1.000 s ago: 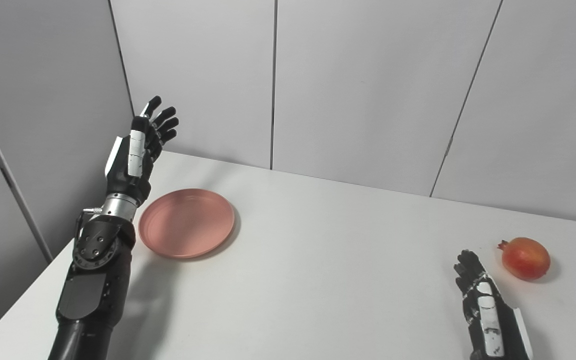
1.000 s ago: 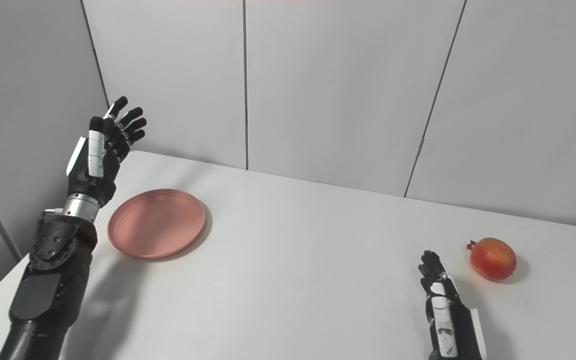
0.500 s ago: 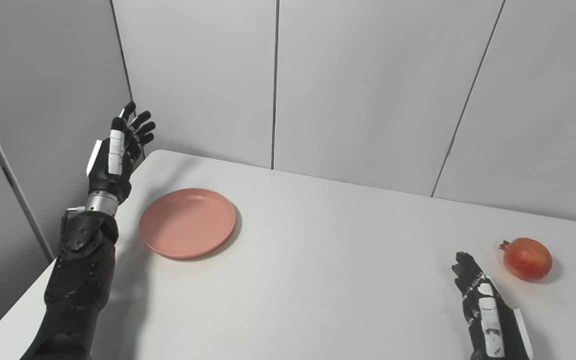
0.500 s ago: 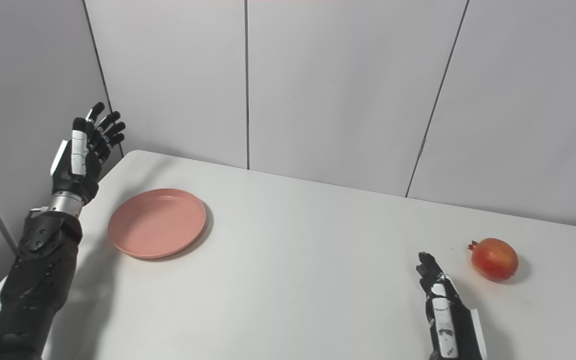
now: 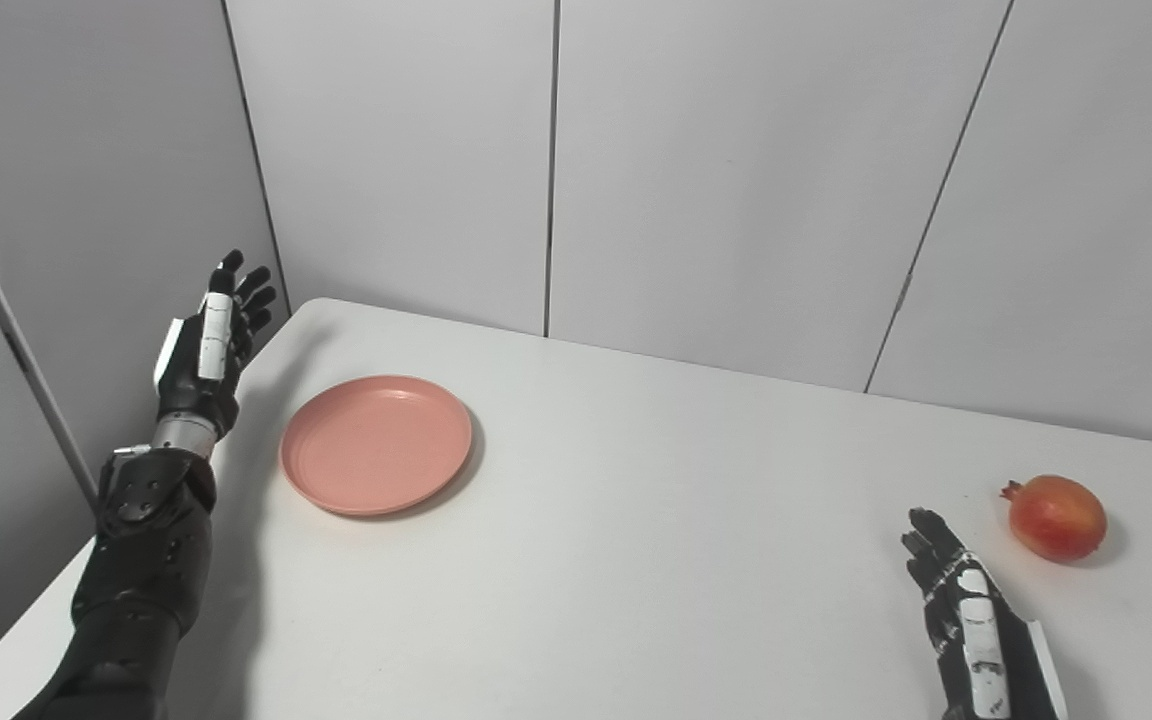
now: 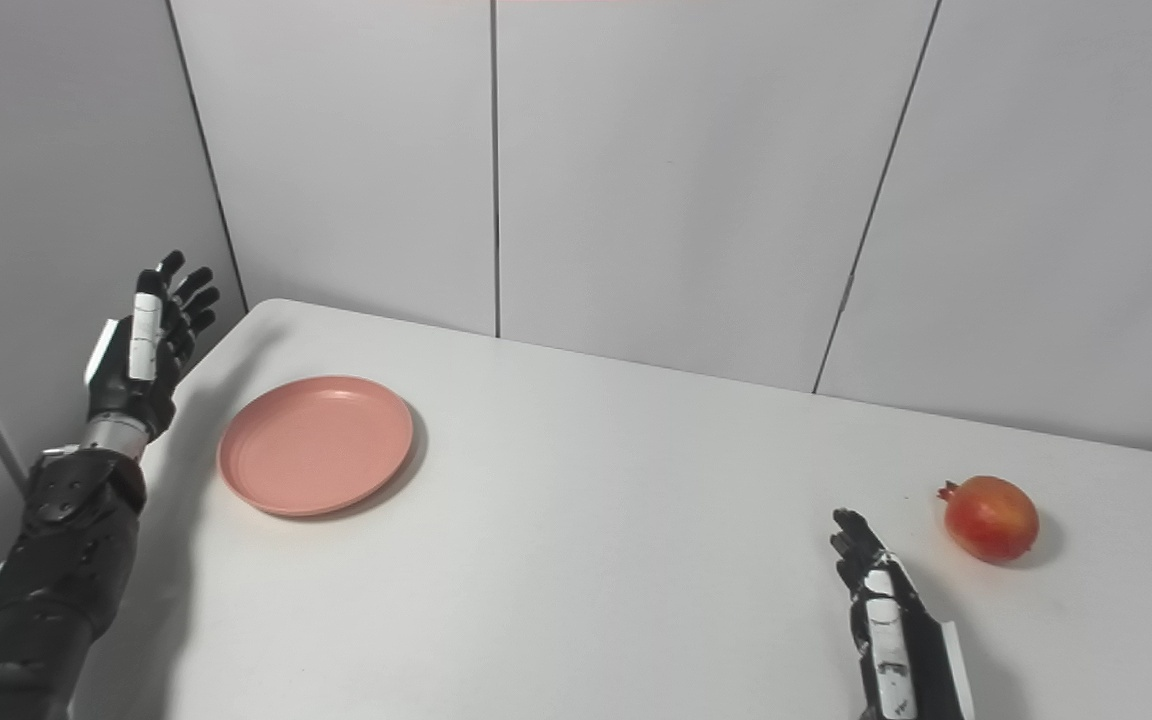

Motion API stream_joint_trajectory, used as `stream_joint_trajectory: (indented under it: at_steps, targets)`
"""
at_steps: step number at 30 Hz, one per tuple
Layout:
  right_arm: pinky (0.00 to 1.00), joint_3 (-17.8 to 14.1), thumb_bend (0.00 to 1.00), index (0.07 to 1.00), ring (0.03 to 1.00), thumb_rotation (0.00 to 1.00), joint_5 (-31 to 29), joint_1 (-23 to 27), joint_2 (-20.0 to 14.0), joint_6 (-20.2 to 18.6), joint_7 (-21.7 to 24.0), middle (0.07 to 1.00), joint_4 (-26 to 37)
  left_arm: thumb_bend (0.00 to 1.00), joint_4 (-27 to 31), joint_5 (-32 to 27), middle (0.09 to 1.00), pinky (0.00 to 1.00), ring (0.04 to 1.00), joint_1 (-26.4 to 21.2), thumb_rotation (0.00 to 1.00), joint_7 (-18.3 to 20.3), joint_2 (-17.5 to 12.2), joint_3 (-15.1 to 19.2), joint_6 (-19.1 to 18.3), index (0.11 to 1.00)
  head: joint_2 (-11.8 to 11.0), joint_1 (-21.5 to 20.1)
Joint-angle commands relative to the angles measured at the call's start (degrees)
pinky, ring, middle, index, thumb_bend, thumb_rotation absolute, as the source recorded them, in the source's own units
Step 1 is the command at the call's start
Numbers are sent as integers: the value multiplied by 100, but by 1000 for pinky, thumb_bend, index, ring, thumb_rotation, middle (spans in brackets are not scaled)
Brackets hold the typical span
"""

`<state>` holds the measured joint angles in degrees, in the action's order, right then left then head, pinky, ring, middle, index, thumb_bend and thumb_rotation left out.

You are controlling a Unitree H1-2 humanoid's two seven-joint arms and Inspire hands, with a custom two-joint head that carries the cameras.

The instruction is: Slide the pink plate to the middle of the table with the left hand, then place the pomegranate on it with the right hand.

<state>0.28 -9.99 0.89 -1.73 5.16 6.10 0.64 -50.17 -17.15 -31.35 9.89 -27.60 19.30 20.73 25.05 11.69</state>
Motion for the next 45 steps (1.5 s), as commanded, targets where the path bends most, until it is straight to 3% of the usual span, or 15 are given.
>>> stream_joint_trajectory:
  at_steps: [1, 10, 25, 34, 40, 43, 45]
  targets:
    - [975, -6, 796, 823, 928, 870, -33, -249, 1, -162, 32, 915, -135, 1000, 12, 15, 925, 948, 922, -226, 949, 10, -166, 17, 229, 992, 26, -8]
    - [975, -2, 786, 817, 929, 846, -55, -261, -4, -338, 50, 917, -23, 1000, -600, -12, 900, 893, 891, -358, 890, 196, -124, -39, 569, 964, 99, 15]
    - [958, 10, 779, 797, 917, 853, 0, -283, 33, -436, -23, 905, 153, 1000, -878, 47, 894, 884, 895, -380, 924, 278, -3, -194, 590, 957, 256, 20]
    - [960, 8, 774, 780, 924, 857, 19, -296, 8, -587, -43, 898, 329, 1000, -851, 125, 948, 963, 949, -305, 956, 303, 166, -367, 484, 991, 381, 73]
    - [952, 6, 763, 768, 913, 860, 44, -300, -1, -639, -27, 884, 378, 1000, -784, 171, 946, 918, 932, -222, 968, 274, 230, -446, 367, 955, 430, 63]
    - [949, 16, 788, 766, 920, 858, 54, -300, -18, -667, -6, 888, 397, 1000, -1129, 106, 953, 936, 945, -286, 962, 420, 205, -439, 444, 987, 458, 61]
    - [956, 24, 799, 767, 927, 857, 53, -303, -23, -704, 0, 891, 427, 1000, -932, 101, 942, 932, 937, -214, 951, 391, 248, -443, 357, 997, 458, 61]
